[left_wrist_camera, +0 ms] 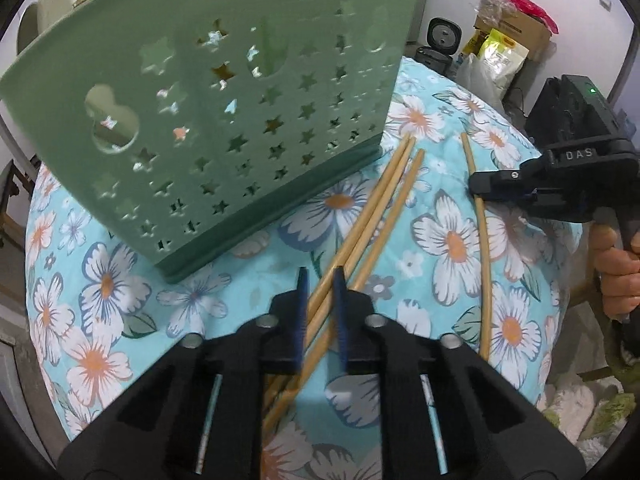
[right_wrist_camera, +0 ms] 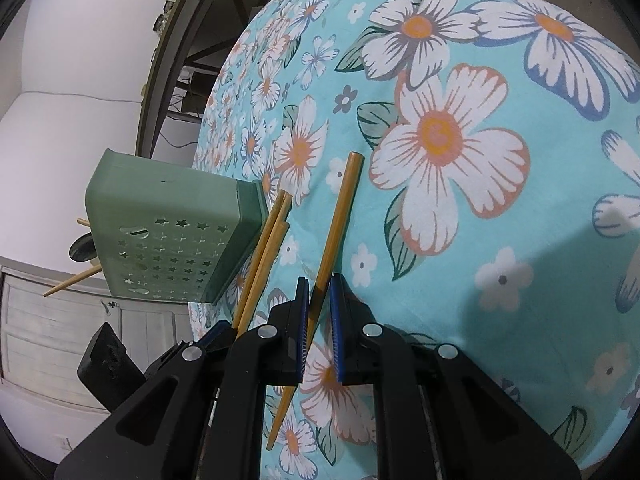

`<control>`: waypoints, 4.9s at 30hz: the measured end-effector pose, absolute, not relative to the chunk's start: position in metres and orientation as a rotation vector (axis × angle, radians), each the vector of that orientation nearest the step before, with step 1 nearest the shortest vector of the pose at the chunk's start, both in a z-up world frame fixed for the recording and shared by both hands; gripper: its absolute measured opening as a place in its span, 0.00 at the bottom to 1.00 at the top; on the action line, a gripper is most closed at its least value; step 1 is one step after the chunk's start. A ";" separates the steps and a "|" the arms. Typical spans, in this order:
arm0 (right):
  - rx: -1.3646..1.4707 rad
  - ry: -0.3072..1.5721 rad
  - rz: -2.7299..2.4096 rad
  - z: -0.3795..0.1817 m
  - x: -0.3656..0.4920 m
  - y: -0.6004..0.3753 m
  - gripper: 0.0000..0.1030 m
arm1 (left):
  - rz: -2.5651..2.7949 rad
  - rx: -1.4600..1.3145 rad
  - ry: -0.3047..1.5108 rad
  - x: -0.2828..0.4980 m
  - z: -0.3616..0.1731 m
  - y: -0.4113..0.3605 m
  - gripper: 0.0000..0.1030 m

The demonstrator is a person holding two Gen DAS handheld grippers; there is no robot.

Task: Organize utensils
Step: 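Grasp a pair of wooden chopsticks with the left tool, then grasp a single chopstick with the left tool while the right tool grasps another, then lift both chopsticks up above the green holder with both tools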

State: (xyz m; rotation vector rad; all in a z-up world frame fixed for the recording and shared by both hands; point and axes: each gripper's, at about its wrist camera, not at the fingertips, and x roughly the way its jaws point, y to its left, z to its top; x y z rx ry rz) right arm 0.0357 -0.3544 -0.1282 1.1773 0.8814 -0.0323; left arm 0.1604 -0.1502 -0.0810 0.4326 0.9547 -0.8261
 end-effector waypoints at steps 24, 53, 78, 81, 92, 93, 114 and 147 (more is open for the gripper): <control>1.171 0.876 -0.025 -0.128 0.041 -0.354 0.10 | -0.851 0.424 0.975 0.159 -0.080 -0.141 0.23; 1.164 0.888 -0.016 -0.129 0.043 -0.355 0.11 | -0.905 0.228 1.008 0.137 -0.044 -0.113 0.04; 1.090 0.980 0.005 -0.117 0.053 -0.339 0.17 | -0.898 0.202 1.148 0.148 -0.076 -0.125 0.27; 1.092 0.970 -0.011 -0.119 0.059 -0.343 0.17 | -0.880 0.240 1.128 0.153 -0.081 -0.144 0.25; 1.057 0.930 -0.041 -0.117 0.067 -0.339 0.11 | -0.788 0.279 1.060 0.156 -0.084 -0.171 0.05; 1.056 0.915 -0.034 -0.114 0.066 -0.339 0.10 | -0.790 0.260 1.052 0.157 -0.078 -0.168 0.05; 0.834 0.663 -0.065 -0.014 0.033 -0.354 0.07 | -0.969 -0.115 0.512 0.159 0.176 -0.108 0.05; 0.777 0.648 -0.107 0.001 0.025 -0.358 0.07 | -0.832 -0.152 0.550 0.247 0.124 -0.144 0.32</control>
